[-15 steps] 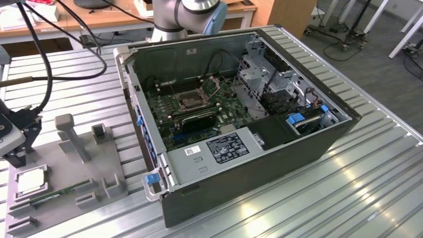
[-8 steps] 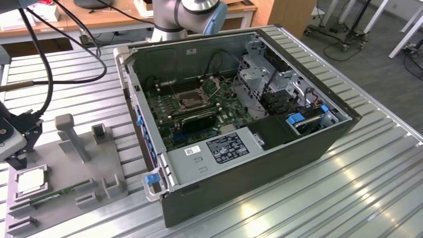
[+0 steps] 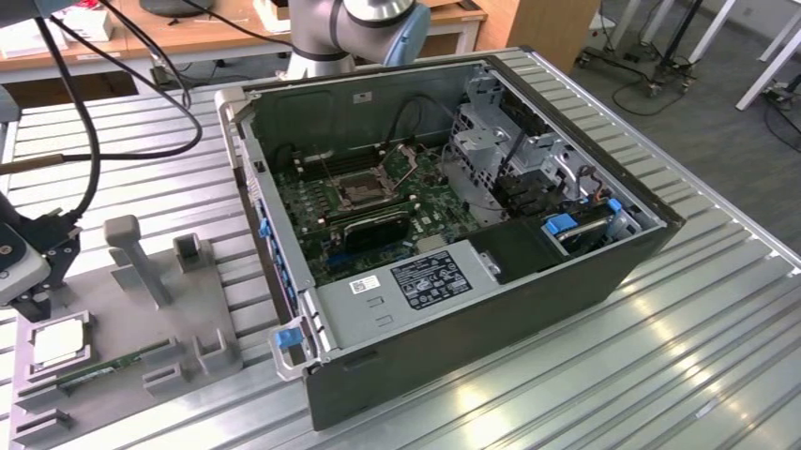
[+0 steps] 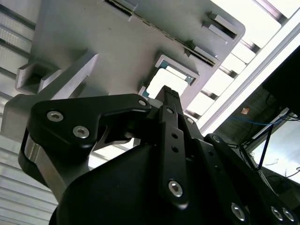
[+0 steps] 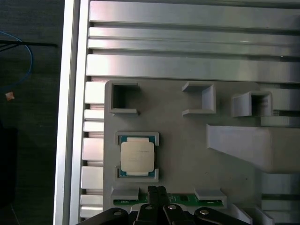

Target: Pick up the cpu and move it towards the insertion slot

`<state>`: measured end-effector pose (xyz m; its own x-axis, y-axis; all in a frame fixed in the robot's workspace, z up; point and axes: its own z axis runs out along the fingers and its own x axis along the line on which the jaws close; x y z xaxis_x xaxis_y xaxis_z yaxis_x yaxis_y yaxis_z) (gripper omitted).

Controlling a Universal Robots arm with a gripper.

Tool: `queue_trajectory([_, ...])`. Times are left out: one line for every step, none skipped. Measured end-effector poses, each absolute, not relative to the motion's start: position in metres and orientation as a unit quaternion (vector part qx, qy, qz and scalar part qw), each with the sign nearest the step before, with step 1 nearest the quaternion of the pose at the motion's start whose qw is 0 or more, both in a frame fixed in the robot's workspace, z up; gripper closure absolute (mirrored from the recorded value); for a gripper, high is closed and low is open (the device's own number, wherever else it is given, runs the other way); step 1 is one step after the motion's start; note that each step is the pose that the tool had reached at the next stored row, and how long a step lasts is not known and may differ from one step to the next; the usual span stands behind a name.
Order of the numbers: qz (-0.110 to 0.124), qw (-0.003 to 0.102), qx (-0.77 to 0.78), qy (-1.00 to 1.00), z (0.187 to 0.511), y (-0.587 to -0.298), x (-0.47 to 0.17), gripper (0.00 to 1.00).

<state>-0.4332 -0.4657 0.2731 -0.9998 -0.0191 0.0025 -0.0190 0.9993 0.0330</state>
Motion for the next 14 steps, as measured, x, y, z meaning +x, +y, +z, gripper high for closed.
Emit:
queue_trajectory([-0.016,0.001,0.010,-1.000,0.2730,-0.4656,-0.4334,0.89])
queue_trajectory([-0.016,0.001,0.009,-1.000,0.2729,-0.4656,-0.4336,0.89])
queue_trajectory([-0.016,0.001,0.010,-1.000,0.2729,-0.4656,-0.4337,0.89])
queue_trajectory([-0.016,0.001,0.010,-1.000,0.2725,-0.4656,-0.4340,0.89])
queue_trajectory([-0.016,0.002,0.010,-1.000,0.2722,-0.4656,-0.4342,0.89])
queue_trajectory([-0.016,0.001,0.010,-1.000,0.2721,-0.4655,-0.4342,0.89])
queue_trajectory([-0.016,0.002,0.010,-1.000,0.2720,-0.4656,-0.4342,0.89])
queue_trajectory([-0.016,0.001,0.010,-1.000,0.2715,-0.4655,-0.4342,0.89])
queue_trajectory([-0.017,0.001,0.010,-1.000,0.2709,-0.4655,-0.4342,0.89])
queue_trajectory([-0.016,0.001,0.010,-1.000,0.2703,-0.4656,-0.4342,0.89])
queue_trajectory([-0.016,0.001,0.010,-1.000,0.2696,-0.4656,-0.4343,0.89])
queue_trajectory([-0.016,0.002,0.010,-1.000,0.2690,-0.4656,-0.4345,0.89])
queue_trajectory([-0.016,0.002,0.010,-1.000,0.2685,-0.4655,-0.4349,0.89])
queue_trajectory([-0.016,0.002,0.009,-1.000,0.2680,-0.4655,-0.4353,0.89])
